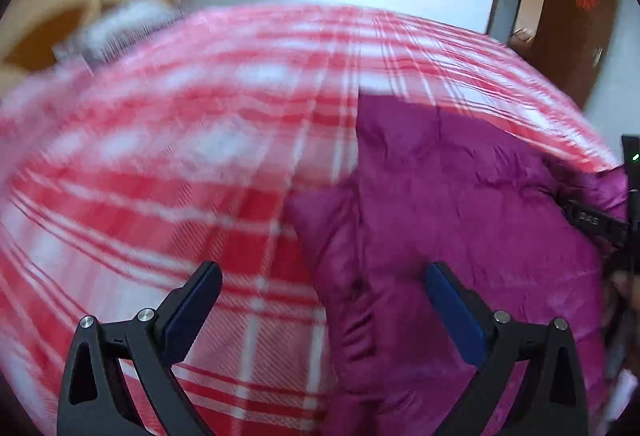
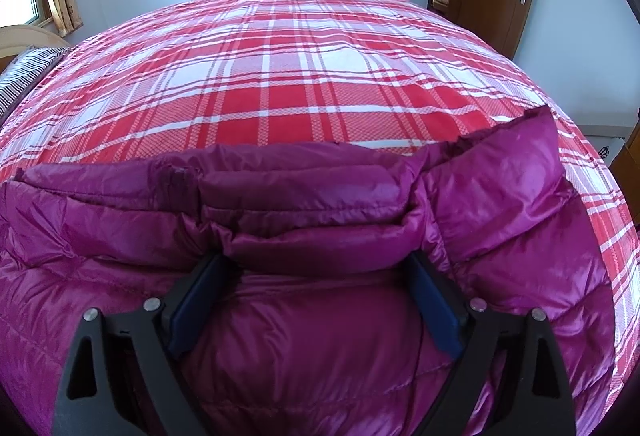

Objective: Fold large clothes
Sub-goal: 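Grasp and lift a jacket edge with the left gripper while the right gripper presses the jacket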

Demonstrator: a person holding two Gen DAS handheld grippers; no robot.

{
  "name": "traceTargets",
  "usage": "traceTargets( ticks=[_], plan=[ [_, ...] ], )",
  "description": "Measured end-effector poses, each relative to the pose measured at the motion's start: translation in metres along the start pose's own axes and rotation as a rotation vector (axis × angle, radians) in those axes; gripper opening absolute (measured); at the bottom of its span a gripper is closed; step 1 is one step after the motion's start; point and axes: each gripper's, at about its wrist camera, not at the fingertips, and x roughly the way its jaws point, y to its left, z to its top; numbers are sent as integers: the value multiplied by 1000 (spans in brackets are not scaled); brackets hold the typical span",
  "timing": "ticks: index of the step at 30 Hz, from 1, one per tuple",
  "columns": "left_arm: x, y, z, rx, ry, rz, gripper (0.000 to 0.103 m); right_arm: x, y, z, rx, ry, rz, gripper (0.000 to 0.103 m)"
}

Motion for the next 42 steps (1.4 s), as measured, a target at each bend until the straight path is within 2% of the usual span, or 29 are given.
traceTargets(
  ticks=[1,4,7,9,11,12,15,17,19,22,23,24,26,30,34,39,42],
  plan=[
    [6,11,-3,-38,30,-70,102,-2,-1,1,3,3,11,93],
    [10,24,-7,-66,35,-179,102,-24,-7,-1,-2,-3,22,91],
    [18,37,-9,-120,55,-286,102,-76,-6,-8,-4,-125,61,91],
    [17,37,-11,-126,43,-322,102,-102,2,-17,-51,-190,76,91],
    [16,33,-10,-110,60,-375,101,-104,10,-24,-74,-176,118,90],
    [16,28,-12,-94,71,-389,101,-99,14,-30,-89,-144,131,90],
    [13,18,-14,-44,67,-384,97,-70,21,-48,-143,-71,88,85],
    [14,17,-14,-38,77,-394,91,-64,16,-56,-127,-101,91,89],
    [13,16,-16,-9,84,-387,90,-62,13,-59,-111,-116,97,92],
    [13,14,-18,18,105,-409,77,-59,12,-58,-108,-108,108,93],
    [10,15,-20,20,106,-424,64,-58,9,-58,-99,-106,120,94],
    [9,16,-23,11,122,-471,43,-56,6,-57,-91,-104,131,94],
    [9,19,-28,-32,160,-546,29,-56,7,-57,-83,-108,139,94],
    [0,16,-29,-19,109,-542,17,-60,11,-61,-88,-121,133,94],
    [-20,16,-21,-48,80,-544,13,-60,8,-62,-80,-118,144,95],
    [-56,14,4,-180,82,-690,10,-58,9,-62,-84,-109,149,96],
    [-81,-11,14,-174,70,-730,10,-57,10,-62,-92,-99,156,97]
  ],
)
